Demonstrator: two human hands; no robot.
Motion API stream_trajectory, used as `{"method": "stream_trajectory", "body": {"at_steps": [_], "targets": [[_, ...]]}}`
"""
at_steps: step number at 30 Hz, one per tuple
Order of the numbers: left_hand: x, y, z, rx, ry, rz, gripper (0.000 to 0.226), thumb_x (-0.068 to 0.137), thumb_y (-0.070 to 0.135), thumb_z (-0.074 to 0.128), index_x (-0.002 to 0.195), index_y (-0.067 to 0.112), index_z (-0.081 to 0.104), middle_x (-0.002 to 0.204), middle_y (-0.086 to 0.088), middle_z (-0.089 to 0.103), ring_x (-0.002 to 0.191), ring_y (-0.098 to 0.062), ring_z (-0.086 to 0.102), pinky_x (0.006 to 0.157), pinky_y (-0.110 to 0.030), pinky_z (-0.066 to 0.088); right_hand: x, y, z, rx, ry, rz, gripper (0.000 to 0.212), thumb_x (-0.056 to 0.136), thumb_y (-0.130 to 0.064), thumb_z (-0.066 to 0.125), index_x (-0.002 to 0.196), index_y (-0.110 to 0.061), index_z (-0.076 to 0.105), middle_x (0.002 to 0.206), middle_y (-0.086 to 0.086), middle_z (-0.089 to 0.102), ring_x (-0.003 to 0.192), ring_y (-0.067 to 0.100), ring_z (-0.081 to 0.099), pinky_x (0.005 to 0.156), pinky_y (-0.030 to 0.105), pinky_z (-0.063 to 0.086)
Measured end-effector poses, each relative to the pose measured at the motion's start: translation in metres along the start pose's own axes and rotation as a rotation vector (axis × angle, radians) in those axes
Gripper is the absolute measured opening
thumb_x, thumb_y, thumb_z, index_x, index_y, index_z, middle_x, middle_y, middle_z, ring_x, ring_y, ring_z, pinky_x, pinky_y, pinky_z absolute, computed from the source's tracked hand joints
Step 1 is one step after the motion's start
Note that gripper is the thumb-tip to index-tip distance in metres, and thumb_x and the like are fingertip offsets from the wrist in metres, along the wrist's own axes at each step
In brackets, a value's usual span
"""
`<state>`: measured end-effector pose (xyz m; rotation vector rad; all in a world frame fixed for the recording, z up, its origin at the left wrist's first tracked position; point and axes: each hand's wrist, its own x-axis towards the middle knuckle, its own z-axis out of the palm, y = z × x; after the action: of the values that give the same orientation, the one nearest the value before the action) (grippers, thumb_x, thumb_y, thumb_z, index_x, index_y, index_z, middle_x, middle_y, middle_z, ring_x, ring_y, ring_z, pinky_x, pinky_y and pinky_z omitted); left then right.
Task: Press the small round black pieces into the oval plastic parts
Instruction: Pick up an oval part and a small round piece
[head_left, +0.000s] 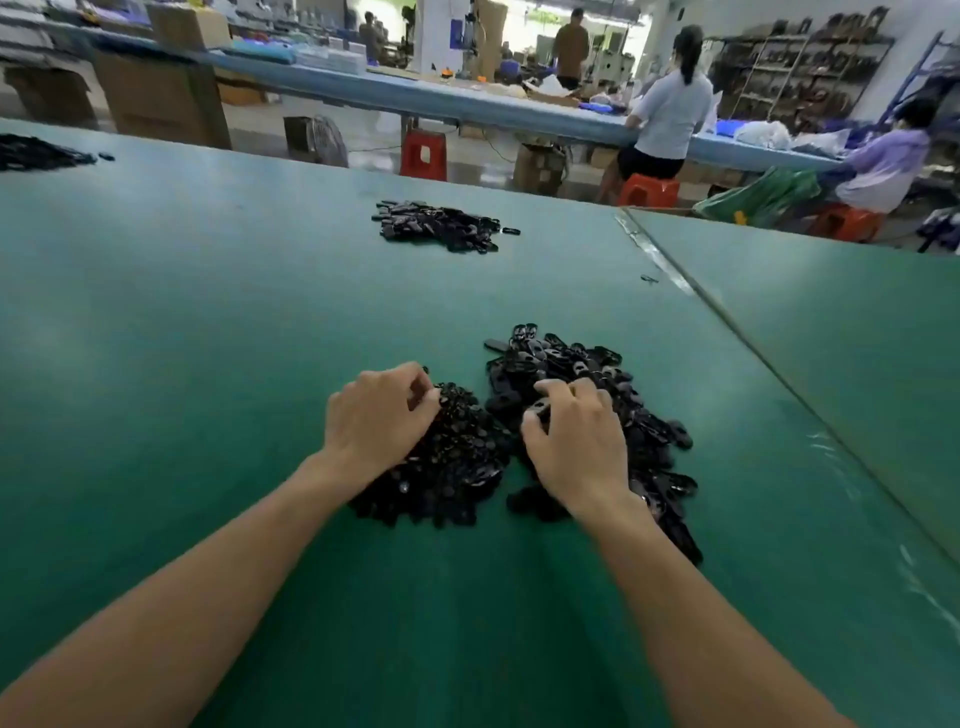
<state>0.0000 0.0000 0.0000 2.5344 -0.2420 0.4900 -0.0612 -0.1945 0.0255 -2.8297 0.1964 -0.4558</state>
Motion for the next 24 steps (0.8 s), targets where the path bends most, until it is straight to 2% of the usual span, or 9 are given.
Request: {"method": "stream_trajectory", "body": {"at_steps": [3,8,13,15,17,19,21,23,24], "targets": [[0.002,-0.011,0.003,-0.075,0.100,-0.035,0.014,0.089,0.040,0.067,0.080,0.029,0.066,0.063,0.014,0.059,0.069,-0.025,0.066,0.062,-0.029,0.038,0.018,0.006,0.004,-0.131,-0.016,0.110,0.051,0.100,-0.045,0.049,0.142,-0.017,0.050,0.139,0.012,0.050,0.127,0.032,0.044,0.102,0.041,0.041],[-0.001,-0.016,0.008,-0.181,0.096,-0.006,0.022,0.089,0.037,0.069,0.071,0.034,0.056,0.048,0.016,0.046,0.050,-0.003,0.048,0.054,-0.026,0.036,0.025,0.005,0.017,-0.200,-0.039,0.117,0.047,0.097,-0.052,0.052,0.124,-0.016,0.065,0.126,0.009,0.054,0.119,0.030,0.046,0.098,0.040,0.041],[0.001,-0.016,0.009,-0.217,0.078,0.003,0.023,0.090,0.037,0.068,0.070,0.034,0.055,0.046,0.016,0.044,0.048,0.000,0.046,0.055,-0.027,0.044,0.024,0.008,0.022,-0.053,0.062,0.112,0.043,0.089,-0.044,0.069,0.122,-0.018,0.065,0.115,0.009,0.060,0.112,0.031,0.048,0.094,0.039,0.041],[0.004,-0.018,0.010,-0.243,0.064,-0.039,0.028,0.089,0.038,0.068,0.066,0.036,0.051,0.048,0.015,0.050,0.048,-0.002,0.049,0.053,-0.024,0.039,0.022,0.009,0.023,0.030,0.117,0.092,0.038,0.085,-0.037,0.076,0.115,-0.018,0.064,0.102,0.003,0.060,0.106,0.029,0.049,0.091,0.039,0.038],[0.004,-0.019,0.011,-0.282,0.048,-0.075,0.030,0.089,0.039,0.068,0.064,0.036,0.050,0.057,0.028,0.055,0.056,0.001,0.054,0.051,-0.021,0.031,0.021,0.010,0.023,0.112,0.158,0.076,0.032,0.083,-0.029,0.079,0.109,-0.019,0.063,0.088,-0.007,0.055,0.096,0.022,0.046,0.086,0.037,0.036],[0.004,-0.020,0.012,-0.311,0.052,-0.088,0.031,0.088,0.039,0.068,0.063,0.033,0.050,0.059,0.031,0.054,0.059,0.003,0.054,0.051,-0.021,0.029,0.019,0.010,0.022,0.193,0.182,0.066,0.026,0.084,-0.025,0.079,0.105,-0.021,0.064,0.079,-0.015,0.054,0.091,0.018,0.050,0.085,0.036,0.042],[0.004,-0.020,0.012,-0.337,0.061,-0.090,0.033,0.088,0.040,0.068,0.062,0.032,0.049,0.058,0.029,0.054,0.057,0.001,0.053,0.051,-0.021,0.029,0.018,0.008,0.021,0.360,0.216,0.080,0.022,0.085,-0.022,0.079,0.102,-0.025,0.064,0.078,-0.020,0.057,0.083,0.009,0.059,0.082,0.023,0.049],[0.003,-0.020,0.011,-0.364,0.066,-0.075,0.034,0.088,0.043,0.066,0.062,0.031,0.048,0.057,0.027,0.054,0.055,-0.001,0.052,0.052,-0.022,0.029,0.016,0.001,0.021,0.528,0.244,0.066,0.022,0.085,-0.020,0.079,0.098,-0.030,0.065,0.077,-0.021,0.062,0.075,-0.004,0.063,0.070,0.004,0.045],[0.002,-0.019,0.011,-0.376,0.064,-0.065,0.034,0.087,0.046,0.064,0.062,0.030,0.047,0.057,0.027,0.054,0.054,-0.002,0.051,0.052,-0.022,0.029,0.015,-0.003,0.022,0.591,0.236,0.052,0.021,0.084,-0.020,0.080,0.096,-0.032,0.067,0.076,-0.021,0.065,0.074,-0.006,0.064,0.069,0.003,0.045]]}}
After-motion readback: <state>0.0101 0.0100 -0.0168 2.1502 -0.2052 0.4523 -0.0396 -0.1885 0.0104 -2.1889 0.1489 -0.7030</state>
